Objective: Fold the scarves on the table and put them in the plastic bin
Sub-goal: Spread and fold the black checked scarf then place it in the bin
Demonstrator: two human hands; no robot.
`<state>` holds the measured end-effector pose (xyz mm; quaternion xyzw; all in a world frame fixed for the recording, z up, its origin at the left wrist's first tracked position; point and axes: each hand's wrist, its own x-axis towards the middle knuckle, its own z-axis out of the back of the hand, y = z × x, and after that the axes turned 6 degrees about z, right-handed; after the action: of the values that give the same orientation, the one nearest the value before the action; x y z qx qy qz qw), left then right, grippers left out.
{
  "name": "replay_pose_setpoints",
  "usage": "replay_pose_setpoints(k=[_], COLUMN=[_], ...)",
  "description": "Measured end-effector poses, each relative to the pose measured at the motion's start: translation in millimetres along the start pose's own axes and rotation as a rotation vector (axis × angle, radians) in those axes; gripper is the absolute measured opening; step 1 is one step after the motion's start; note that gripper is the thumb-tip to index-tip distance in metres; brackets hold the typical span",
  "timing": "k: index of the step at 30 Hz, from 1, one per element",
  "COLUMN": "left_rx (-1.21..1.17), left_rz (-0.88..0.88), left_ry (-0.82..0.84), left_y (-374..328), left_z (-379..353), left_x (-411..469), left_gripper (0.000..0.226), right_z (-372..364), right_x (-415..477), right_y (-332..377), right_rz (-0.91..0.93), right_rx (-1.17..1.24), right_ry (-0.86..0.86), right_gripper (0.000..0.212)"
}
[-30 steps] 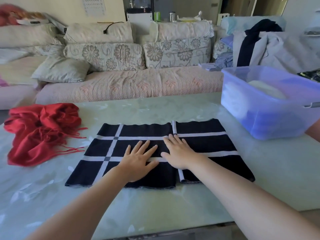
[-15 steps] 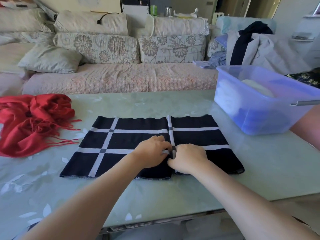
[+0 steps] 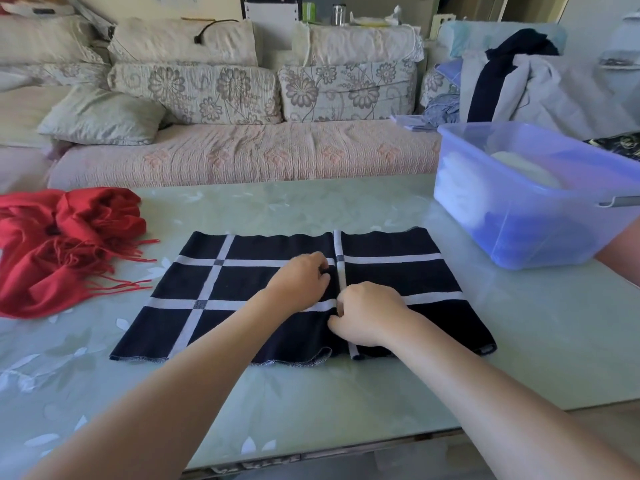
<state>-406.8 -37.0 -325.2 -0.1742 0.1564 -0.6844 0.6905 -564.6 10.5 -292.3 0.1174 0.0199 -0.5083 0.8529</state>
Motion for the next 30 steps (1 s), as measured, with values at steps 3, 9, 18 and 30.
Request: replay_pose_setpoints(k=[3,9,18,30], left_rx=[0.122,0.363,0.109,0.144], left_rz=[0.092,0.198,0.048,-0.327], left_ry=[-0.018,0.052,-0.184,-0.096], left_y=[-10,-26,-13,-89], left_z=[1,-3,-26,-31], left_x=[33,78,89,99], left_gripper=[0.022,0.037,0.029,0.03], right_z=[-4,-10,2,13], right_x=[12,33,30,-10], right_y=[-5,-6,-13,-125], right_rz=[-0.054,-0.066,-0.045,-0.273], right_rx=[0.097,0.205,0.159,0.254], right_ry=[0.013,0.05,0.088,-0.311], right_gripper=[0.047,0.039,0.021,0.017])
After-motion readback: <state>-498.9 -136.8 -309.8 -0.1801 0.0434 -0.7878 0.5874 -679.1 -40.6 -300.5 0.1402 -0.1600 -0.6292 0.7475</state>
